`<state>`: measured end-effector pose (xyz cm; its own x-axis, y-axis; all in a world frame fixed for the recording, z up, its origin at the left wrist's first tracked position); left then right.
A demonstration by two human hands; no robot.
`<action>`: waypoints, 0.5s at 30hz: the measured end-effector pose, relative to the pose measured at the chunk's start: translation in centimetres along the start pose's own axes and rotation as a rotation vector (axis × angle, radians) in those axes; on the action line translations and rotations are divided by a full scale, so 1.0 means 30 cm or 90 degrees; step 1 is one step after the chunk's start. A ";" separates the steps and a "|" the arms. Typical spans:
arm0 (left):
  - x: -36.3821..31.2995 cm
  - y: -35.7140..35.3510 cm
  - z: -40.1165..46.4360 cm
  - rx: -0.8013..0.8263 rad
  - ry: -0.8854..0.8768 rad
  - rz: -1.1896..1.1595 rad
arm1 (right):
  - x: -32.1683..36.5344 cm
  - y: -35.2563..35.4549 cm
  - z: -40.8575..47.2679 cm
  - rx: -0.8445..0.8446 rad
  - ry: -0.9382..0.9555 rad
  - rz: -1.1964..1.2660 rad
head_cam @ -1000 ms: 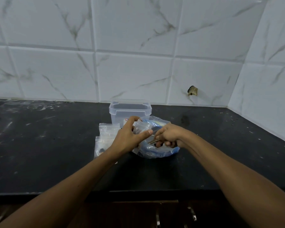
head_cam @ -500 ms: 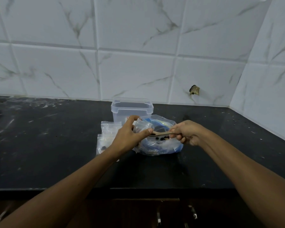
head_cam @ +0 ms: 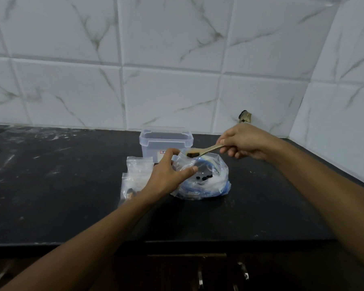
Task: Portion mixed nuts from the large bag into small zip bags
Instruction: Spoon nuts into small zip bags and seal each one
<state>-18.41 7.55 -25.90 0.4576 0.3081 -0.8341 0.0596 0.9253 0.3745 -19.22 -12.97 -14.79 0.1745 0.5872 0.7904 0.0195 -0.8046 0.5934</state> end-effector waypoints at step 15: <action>0.014 0.002 -0.002 -0.043 0.012 -0.114 | 0.180 -0.178 -0.296 -0.289 0.496 -0.756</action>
<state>-18.27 7.75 -26.24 0.4286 0.1411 -0.8924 0.0782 0.9782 0.1923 -27.11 -4.73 -12.33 -0.2828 0.8798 -0.3821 -0.5561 0.1742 0.8126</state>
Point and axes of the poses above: each hand's wrist, its own z-axis towards the middle knuckle, its own y-axis out of the back of the hand, x = y × z, the point moved 1 cm from there along z, towards the middle knuckle, and after that the axes turned 7 degrees about -y, right-handed, at the moved point
